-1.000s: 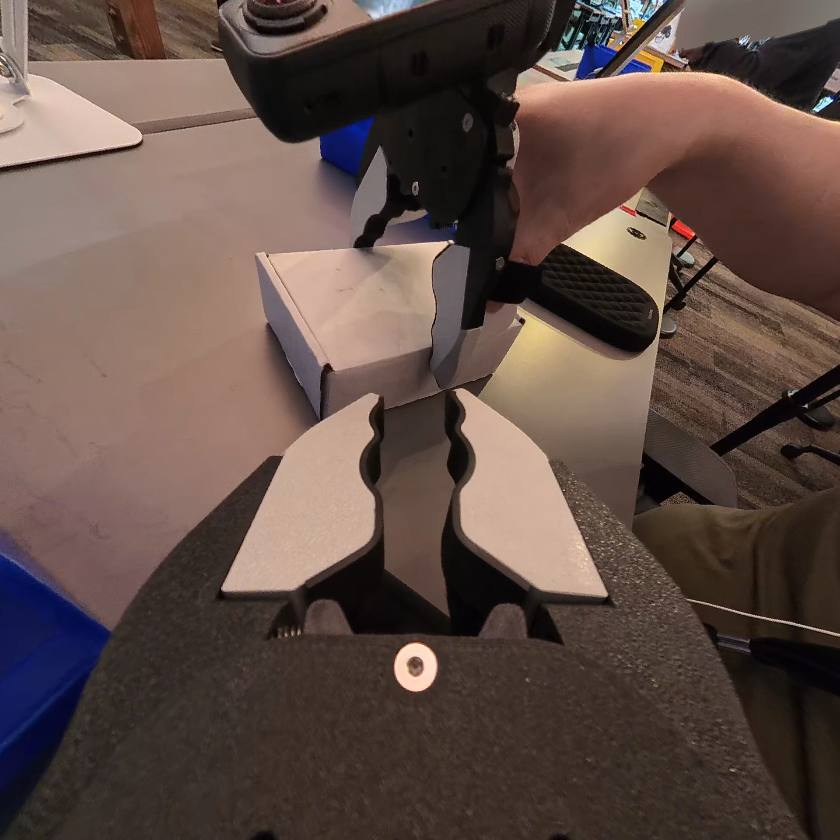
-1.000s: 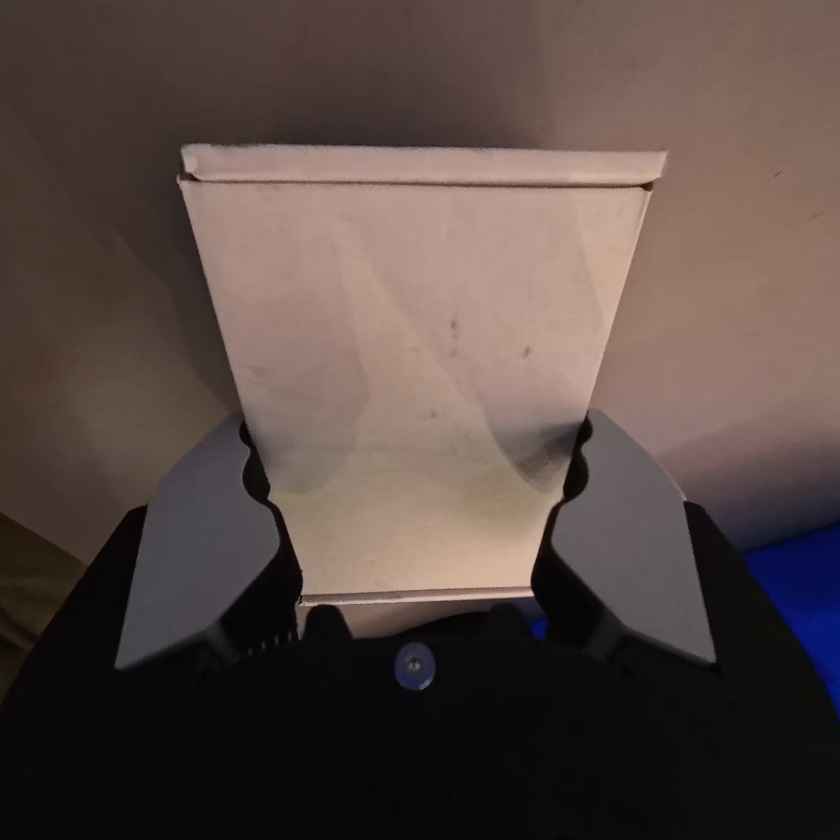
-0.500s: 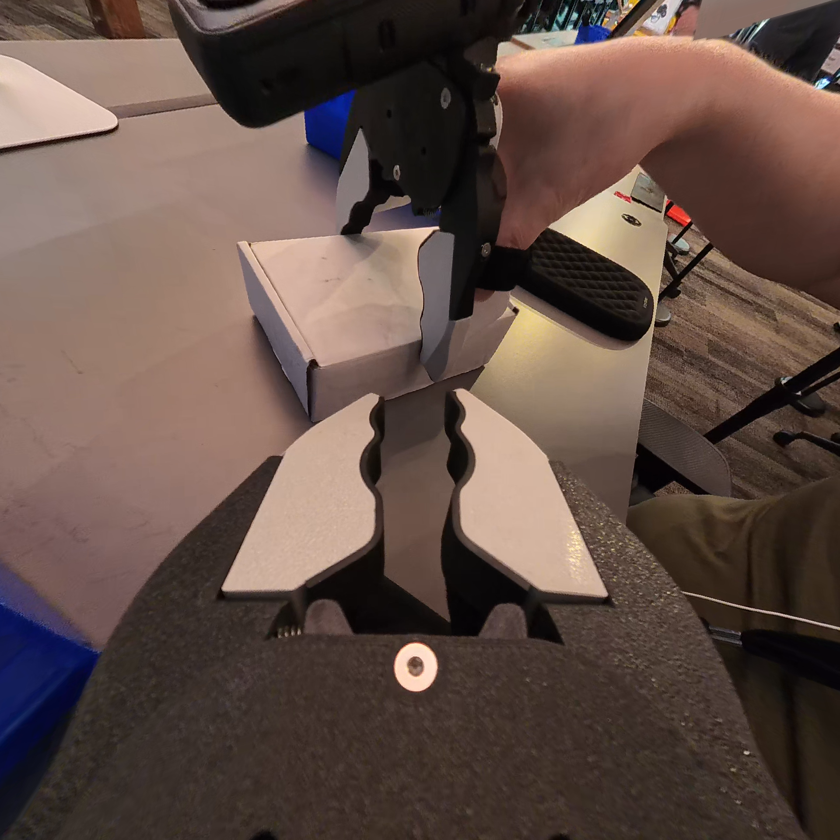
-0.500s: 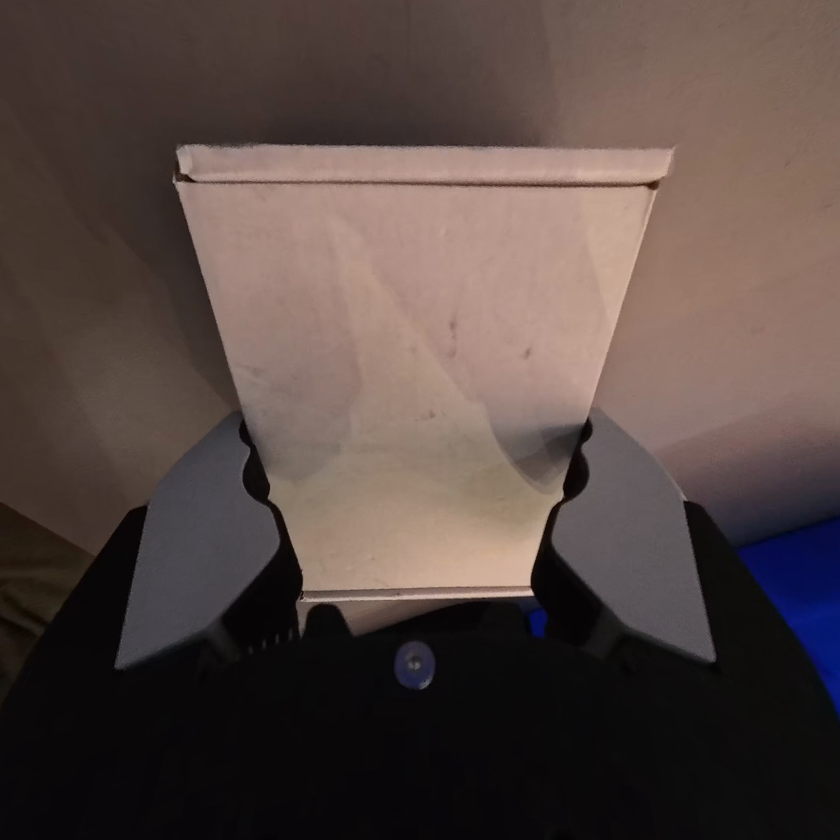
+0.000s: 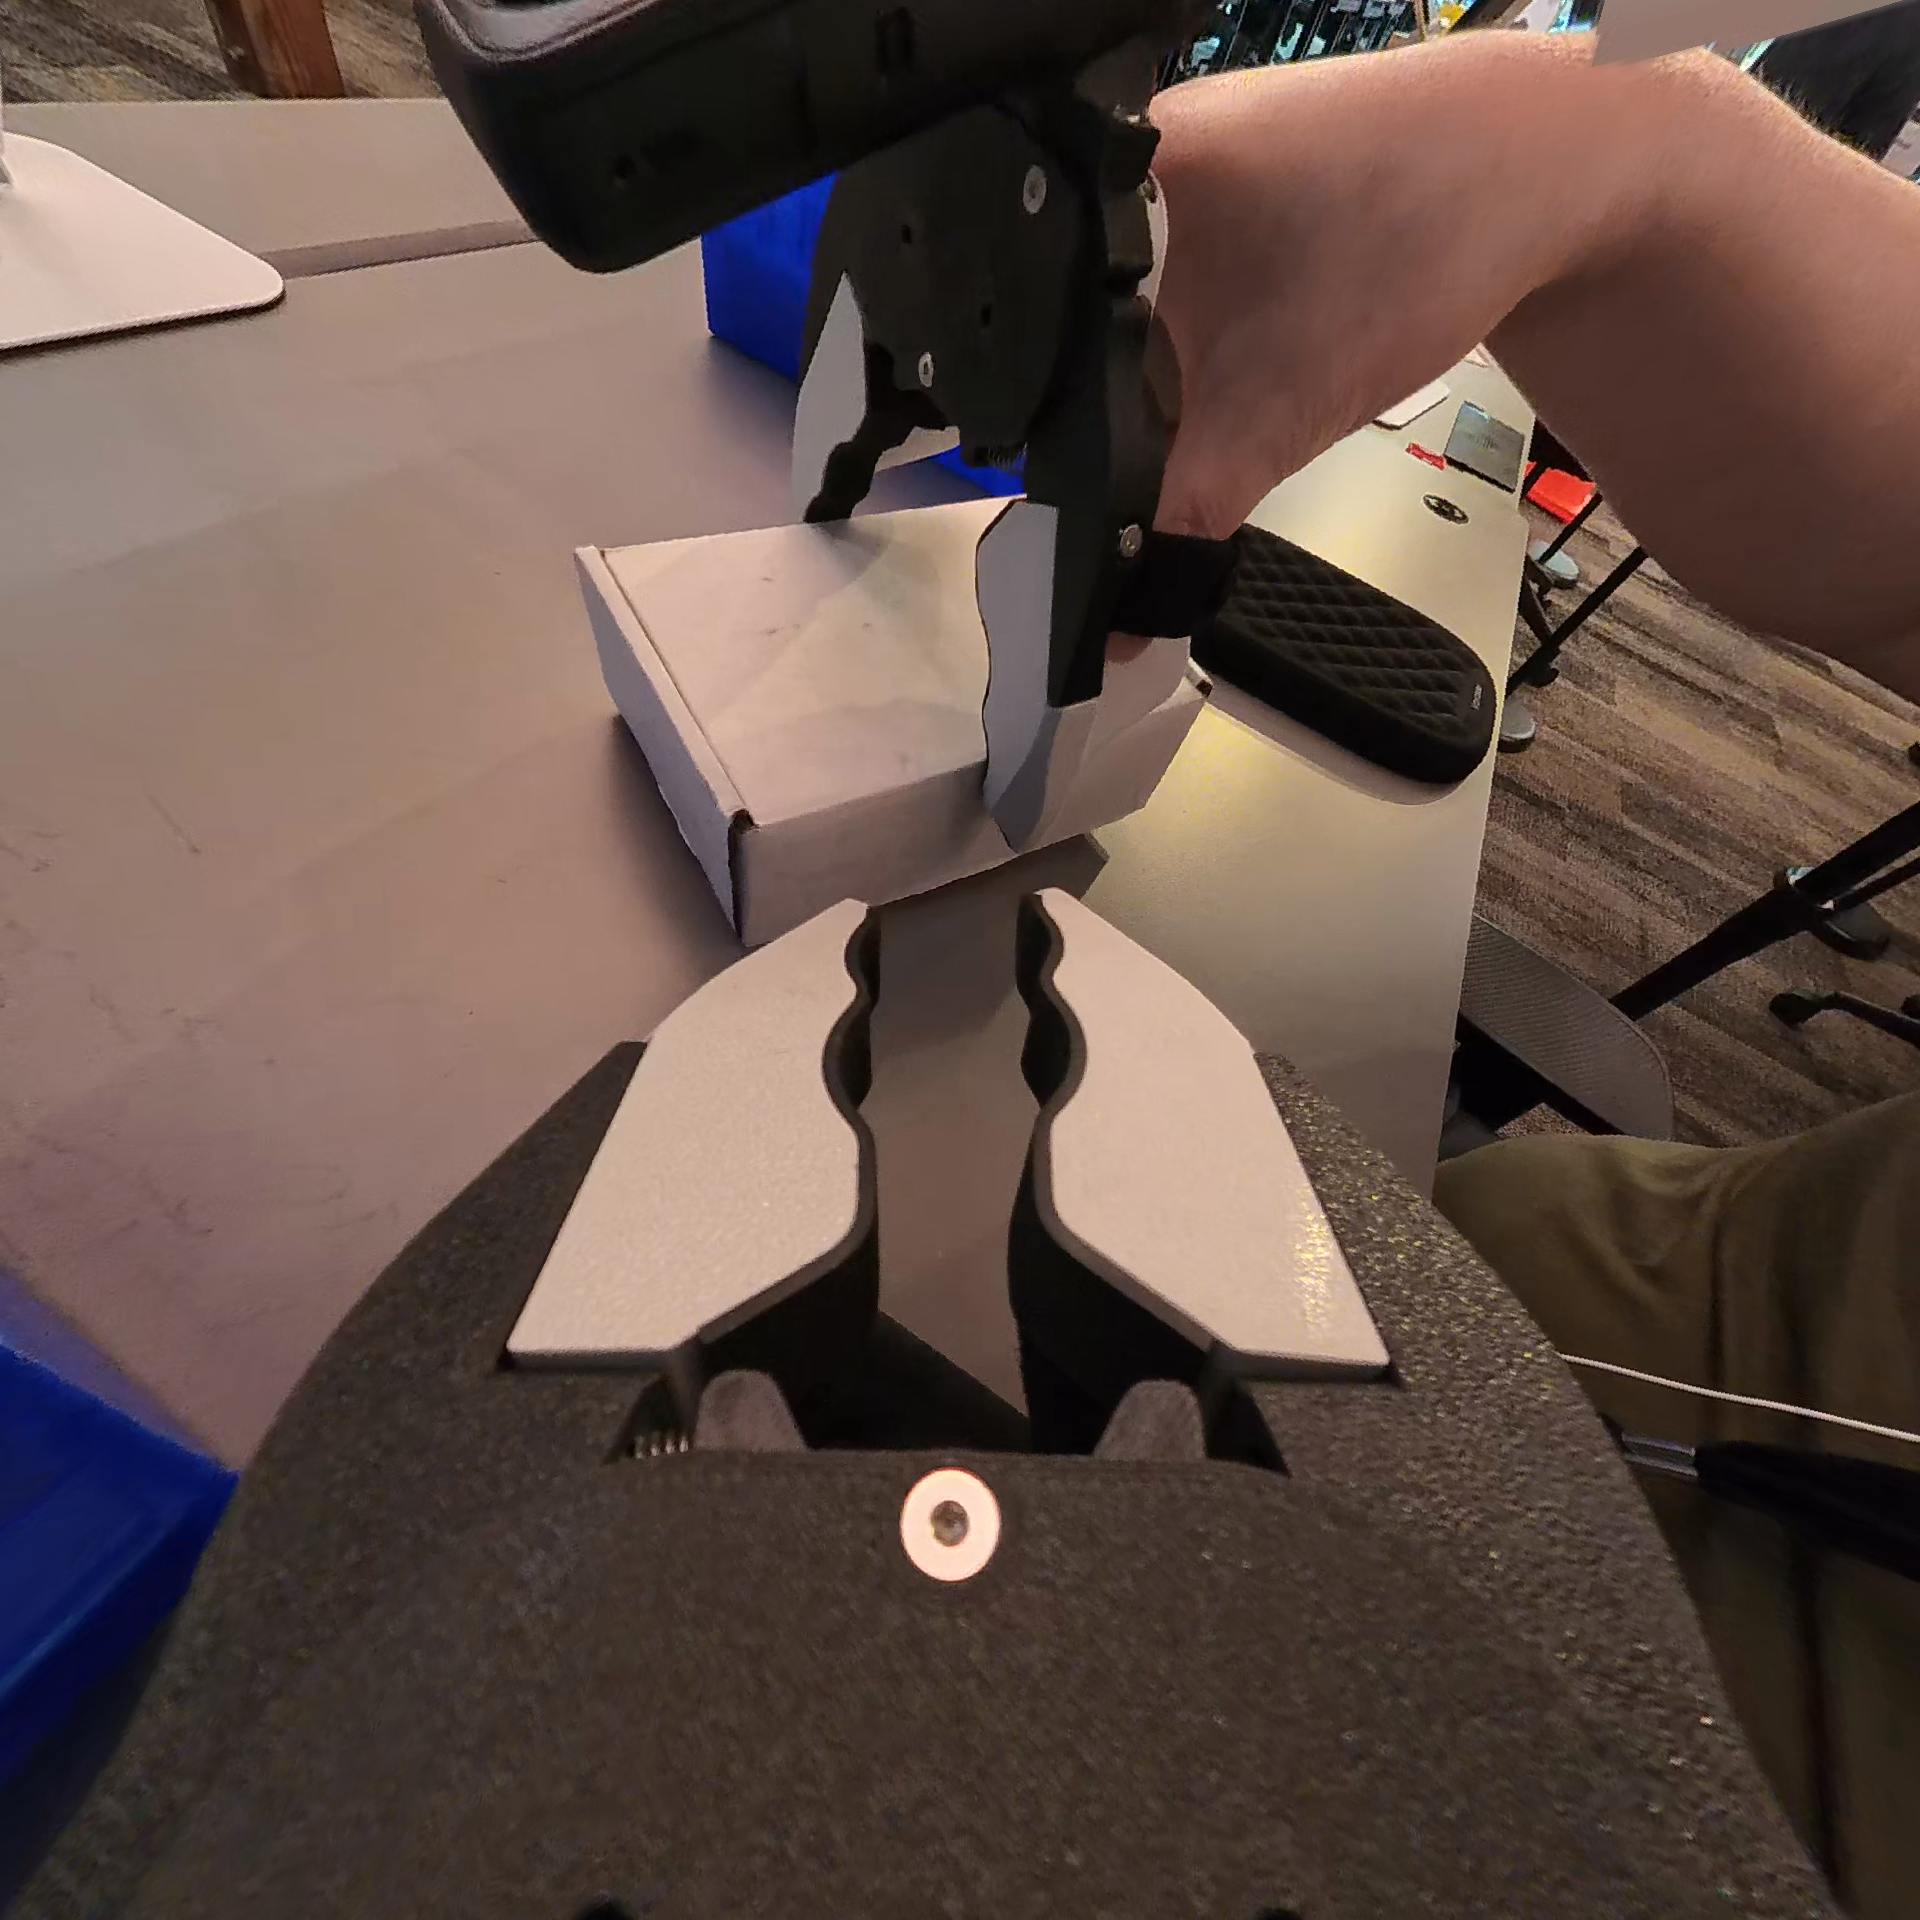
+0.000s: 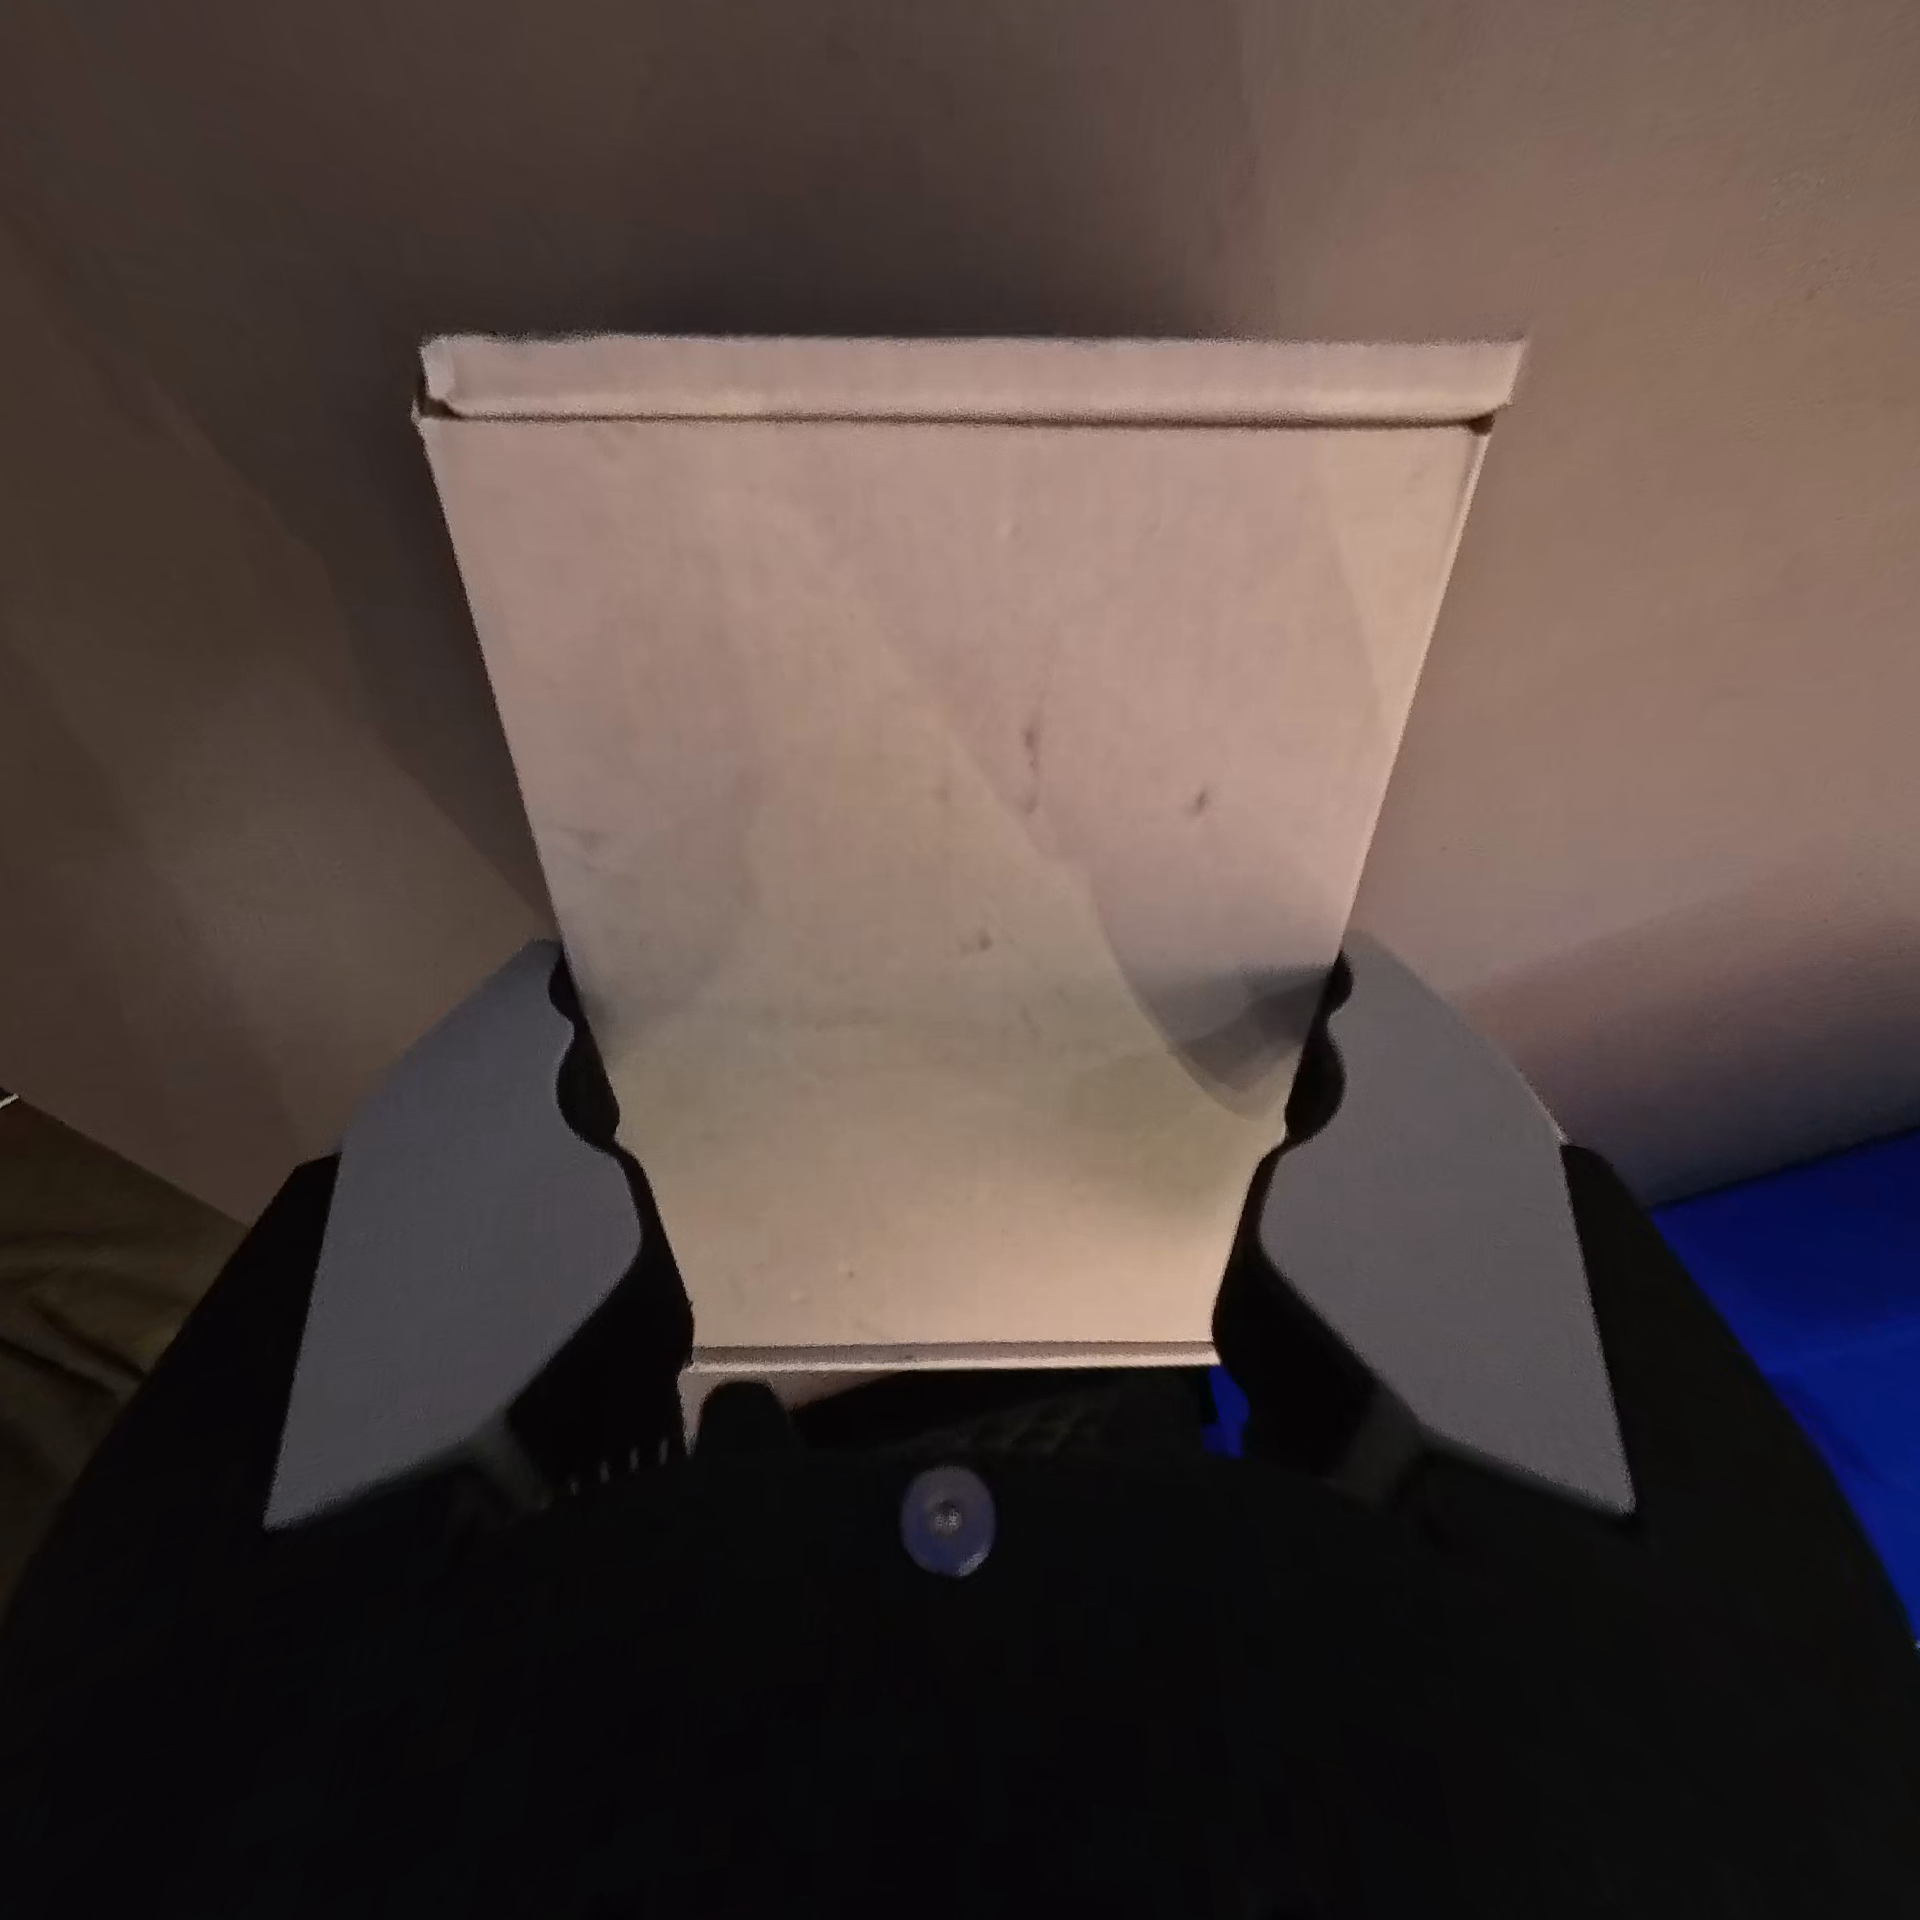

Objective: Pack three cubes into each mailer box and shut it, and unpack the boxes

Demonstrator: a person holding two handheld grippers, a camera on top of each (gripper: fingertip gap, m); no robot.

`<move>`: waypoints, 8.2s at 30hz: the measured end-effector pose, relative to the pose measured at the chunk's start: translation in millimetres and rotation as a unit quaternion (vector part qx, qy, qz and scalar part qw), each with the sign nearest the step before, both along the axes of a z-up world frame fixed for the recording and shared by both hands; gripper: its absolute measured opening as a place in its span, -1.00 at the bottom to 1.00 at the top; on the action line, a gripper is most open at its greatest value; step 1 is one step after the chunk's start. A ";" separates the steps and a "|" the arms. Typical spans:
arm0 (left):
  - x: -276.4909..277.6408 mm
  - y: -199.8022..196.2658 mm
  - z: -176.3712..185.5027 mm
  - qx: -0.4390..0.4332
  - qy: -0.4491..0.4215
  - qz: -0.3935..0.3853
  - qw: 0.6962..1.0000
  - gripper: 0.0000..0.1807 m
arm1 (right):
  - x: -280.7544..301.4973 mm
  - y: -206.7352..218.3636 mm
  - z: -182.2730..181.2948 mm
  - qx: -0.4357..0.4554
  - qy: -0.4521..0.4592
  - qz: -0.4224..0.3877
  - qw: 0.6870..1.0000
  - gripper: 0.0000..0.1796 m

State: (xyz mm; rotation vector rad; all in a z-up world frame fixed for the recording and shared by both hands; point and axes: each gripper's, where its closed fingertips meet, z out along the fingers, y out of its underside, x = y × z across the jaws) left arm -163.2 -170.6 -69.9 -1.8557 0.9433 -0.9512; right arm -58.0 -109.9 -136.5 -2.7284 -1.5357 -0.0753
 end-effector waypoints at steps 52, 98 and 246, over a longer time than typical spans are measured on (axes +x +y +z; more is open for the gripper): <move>24.7 -18.0 18.7 -0.019 -0.029 -0.034 0.999 -0.74 | 305.0 30.5 101.5 0.043 -0.124 0.102 0.986 0.42; -302.3 170.9 -3.9 -0.151 0.331 0.374 0.853 -0.21 | 417.8 66.5 34.3 0.102 0.072 -0.473 0.872 -0.61; 59.2 176.8 50.4 -0.190 0.139 0.086 0.968 -0.44 | 421.7 56.8 130.0 -0.023 0.116 -0.612 0.782 -0.92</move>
